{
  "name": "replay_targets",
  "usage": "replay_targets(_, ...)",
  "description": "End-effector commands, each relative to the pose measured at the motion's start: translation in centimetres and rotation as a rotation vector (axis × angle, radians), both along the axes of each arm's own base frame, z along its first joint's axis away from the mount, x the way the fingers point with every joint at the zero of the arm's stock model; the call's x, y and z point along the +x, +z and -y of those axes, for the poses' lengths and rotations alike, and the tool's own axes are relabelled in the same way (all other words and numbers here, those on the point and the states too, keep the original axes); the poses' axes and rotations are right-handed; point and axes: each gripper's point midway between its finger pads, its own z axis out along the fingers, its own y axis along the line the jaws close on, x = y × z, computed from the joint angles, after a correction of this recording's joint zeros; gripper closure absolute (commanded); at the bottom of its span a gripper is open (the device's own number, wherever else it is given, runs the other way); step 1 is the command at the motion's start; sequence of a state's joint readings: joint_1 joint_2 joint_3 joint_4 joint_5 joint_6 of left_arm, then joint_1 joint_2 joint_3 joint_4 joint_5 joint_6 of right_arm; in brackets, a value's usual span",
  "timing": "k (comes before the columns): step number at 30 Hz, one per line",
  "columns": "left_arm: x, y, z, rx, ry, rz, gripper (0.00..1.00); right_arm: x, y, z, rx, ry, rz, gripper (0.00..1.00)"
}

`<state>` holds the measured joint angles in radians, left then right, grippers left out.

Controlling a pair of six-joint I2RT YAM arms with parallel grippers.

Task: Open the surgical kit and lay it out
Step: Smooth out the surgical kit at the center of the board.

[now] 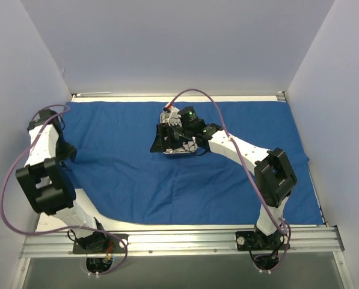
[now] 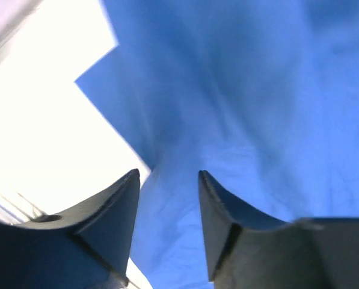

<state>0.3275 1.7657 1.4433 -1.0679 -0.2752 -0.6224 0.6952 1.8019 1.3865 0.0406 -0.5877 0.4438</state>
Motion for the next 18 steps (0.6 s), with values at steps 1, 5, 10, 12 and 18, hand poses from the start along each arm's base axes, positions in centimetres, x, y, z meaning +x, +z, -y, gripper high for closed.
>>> replay_targets(1,-2.1,2.2,-1.8,0.038,0.059,0.063,0.51,-0.6,-0.5,-0.6,0.001,0.046,-0.013,0.36)
replay_targets(5,-4.1,1.1,-2.0,-0.004,0.08,0.006,0.68,-0.8,-0.8,-0.8,0.0,0.06,-0.023,0.36)
replay_targets(10,-6.5,0.6,-1.7,-0.022,0.118,-0.053,0.98,-0.7,-1.0,-0.8,-0.007,0.063,-0.031,0.36)
replay_targets(12,-8.4,-0.1,-1.9,-0.019,0.156,-0.11,0.98,-0.7,-1.0,-0.8,-0.007,0.066,-0.028,0.36)
replay_targets(18,-6.7,-3.4,-2.0,-0.128,0.187,-0.028,0.98,-0.7,-1.3,-0.9,-0.007,0.064,-0.035,0.36)
